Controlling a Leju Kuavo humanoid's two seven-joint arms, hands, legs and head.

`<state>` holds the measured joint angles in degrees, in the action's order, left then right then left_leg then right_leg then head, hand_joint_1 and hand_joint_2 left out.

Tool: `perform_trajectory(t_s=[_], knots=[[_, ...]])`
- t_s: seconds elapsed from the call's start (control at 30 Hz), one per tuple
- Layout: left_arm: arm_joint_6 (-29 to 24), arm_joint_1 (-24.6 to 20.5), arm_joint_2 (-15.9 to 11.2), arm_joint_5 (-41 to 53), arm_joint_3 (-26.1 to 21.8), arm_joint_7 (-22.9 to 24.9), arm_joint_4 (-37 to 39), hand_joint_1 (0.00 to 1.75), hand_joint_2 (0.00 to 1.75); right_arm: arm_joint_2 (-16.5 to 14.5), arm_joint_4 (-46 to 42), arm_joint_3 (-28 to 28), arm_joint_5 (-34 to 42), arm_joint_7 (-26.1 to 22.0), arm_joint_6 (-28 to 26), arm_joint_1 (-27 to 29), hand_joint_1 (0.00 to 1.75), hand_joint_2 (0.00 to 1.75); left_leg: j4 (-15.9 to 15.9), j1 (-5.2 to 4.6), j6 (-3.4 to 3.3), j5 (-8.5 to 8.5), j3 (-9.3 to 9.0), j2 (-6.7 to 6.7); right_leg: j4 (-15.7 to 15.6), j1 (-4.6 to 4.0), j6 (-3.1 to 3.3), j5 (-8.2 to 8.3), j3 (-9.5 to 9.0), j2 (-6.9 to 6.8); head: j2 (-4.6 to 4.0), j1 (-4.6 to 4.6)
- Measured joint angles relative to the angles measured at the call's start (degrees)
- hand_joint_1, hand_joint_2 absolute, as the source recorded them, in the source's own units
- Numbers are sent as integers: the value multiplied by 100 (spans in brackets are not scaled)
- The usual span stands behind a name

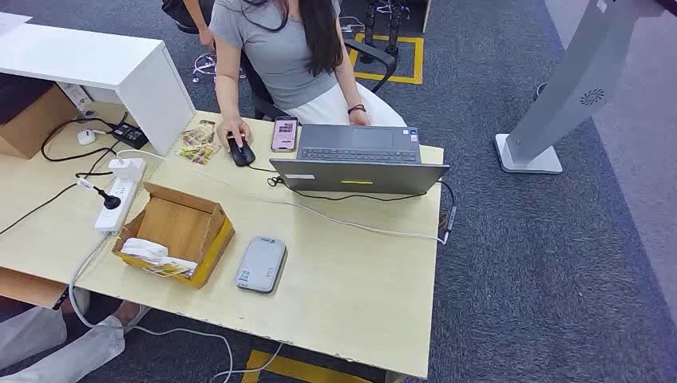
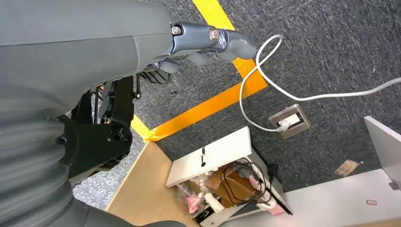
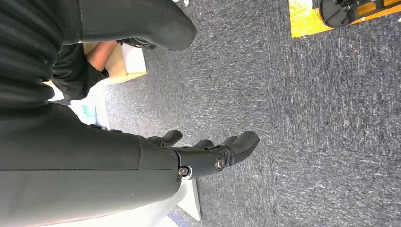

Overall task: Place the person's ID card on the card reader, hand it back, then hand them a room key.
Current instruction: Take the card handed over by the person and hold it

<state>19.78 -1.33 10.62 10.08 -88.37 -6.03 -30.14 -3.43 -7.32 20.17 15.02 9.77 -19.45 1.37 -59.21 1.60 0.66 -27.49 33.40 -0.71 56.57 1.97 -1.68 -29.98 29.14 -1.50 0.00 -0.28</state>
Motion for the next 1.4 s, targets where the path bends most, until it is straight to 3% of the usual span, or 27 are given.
perform_trajectory(t_s=[0.7,0.93,1.27,1.4], knots=[[-47,-9,16,47,-9,174,42,0,175,16,0,31,-10,-3,5,0,0,175,0,0,0,0,0,0,0,0,0,0,0,0,0,0],[-1030,42,-65,1047,158,600,451,0,175,53,0,157,-112,-70,46,-6,0,175,0,0,0,0,0,0,0,0,0,0,0,0,0,0],[-1218,62,-132,1312,391,603,679,0,175,79,0,241,-111,-87,44,-9,0,175,0,0,1,1,-1,0,0,0,0,0,-2,0,0,0],[-1826,110,-219,2548,860,821,826,0,175,80,0,266,-159,-92,74,-9,0,175,0,0,1,2,-1,0,0,0,0,0,-2,0,0,0]])
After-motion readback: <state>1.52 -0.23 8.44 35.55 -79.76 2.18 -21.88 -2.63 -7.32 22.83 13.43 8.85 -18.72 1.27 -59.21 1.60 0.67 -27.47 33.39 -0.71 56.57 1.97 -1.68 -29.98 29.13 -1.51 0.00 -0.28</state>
